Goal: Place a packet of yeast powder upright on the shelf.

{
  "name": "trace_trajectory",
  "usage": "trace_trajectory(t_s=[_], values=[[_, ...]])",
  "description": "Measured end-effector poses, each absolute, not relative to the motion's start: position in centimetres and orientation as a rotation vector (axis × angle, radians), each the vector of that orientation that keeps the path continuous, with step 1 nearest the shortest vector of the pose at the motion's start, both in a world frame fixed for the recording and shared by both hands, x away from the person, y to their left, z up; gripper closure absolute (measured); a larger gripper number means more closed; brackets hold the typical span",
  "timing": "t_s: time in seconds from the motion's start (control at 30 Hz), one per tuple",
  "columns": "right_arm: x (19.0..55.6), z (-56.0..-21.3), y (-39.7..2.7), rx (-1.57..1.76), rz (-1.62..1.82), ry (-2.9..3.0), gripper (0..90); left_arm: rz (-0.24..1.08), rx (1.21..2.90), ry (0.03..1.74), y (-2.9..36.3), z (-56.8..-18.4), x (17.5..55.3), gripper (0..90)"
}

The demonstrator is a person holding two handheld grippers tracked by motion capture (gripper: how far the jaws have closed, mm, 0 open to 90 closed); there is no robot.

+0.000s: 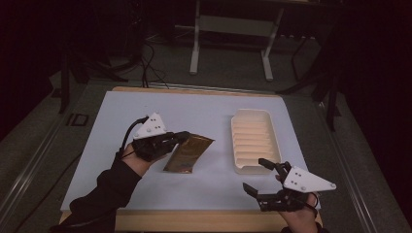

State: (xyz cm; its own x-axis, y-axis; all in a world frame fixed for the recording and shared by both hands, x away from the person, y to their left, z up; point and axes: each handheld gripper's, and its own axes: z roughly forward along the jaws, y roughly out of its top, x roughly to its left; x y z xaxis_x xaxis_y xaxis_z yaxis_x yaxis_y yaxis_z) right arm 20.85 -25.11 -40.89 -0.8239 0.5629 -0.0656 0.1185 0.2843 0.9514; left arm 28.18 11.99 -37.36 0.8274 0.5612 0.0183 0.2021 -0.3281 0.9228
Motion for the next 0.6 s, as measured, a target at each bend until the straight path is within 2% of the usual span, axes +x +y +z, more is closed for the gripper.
trace_trajectory(t_s=[0.23, 0.37, 0.43, 0.53, 0.6], values=[[23.0, -38.3, -24.6, 0.570, 1.553, 2.192, 16.7, 0.382, 1.866, 0.507, 11.4, -36.4, 26.8, 90.0], [24.1, -36.8, -24.1, 0.536, 1.560, 2.227, 27.1, 0.351, 1.853, 0.489, 11.1, -36.2, 26.4, 90.0], [24.3, -36.5, -23.9, 0.528, 1.560, 2.221, 27.5, 0.351, 1.851, 0.486, 11.1, -36.1, 26.3, 90.0], [25.1, -35.6, -23.1, 0.479, 1.553, 2.273, 33.8, 0.329, 1.839, 0.466, 10.9, -35.9, 25.8, 90.0], [25.3, -35.4, -22.6, 0.480, 1.538, 2.264, 30.8, 0.331, 1.839, 0.458, 10.7, -35.8, 25.6, 90.0]])
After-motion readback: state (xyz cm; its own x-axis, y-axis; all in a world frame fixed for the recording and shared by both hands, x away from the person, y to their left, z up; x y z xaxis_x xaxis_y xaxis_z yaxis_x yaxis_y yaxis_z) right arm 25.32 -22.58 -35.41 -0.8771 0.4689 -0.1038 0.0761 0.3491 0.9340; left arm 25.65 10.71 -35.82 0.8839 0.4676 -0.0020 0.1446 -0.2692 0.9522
